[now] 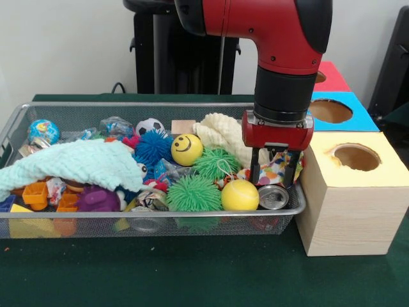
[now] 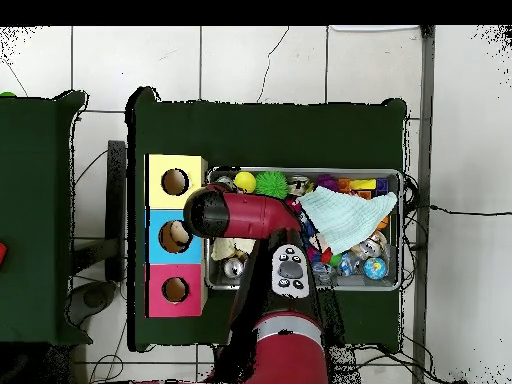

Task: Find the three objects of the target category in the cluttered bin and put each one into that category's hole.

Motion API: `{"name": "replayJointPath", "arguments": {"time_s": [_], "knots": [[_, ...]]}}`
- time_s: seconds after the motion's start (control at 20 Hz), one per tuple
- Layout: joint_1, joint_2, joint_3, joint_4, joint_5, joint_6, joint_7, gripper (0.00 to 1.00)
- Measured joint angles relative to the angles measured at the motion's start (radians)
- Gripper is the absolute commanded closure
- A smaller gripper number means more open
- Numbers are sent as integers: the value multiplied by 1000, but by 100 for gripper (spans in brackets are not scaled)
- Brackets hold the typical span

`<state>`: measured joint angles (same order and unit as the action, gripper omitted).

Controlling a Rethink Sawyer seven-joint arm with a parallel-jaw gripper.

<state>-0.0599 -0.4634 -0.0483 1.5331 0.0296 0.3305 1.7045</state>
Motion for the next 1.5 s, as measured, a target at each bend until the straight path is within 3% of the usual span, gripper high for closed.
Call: {"name": "replayJointPath", "arguments": {"time_s": [0.35, 0.9, 1.5], "knots": [[3, 0, 0, -4, 10, 4, 0, 0], [41, -3, -18, -53, 12, 100, 0, 0], [41, -33, -28, -51, 16, 107, 0, 0]]}}
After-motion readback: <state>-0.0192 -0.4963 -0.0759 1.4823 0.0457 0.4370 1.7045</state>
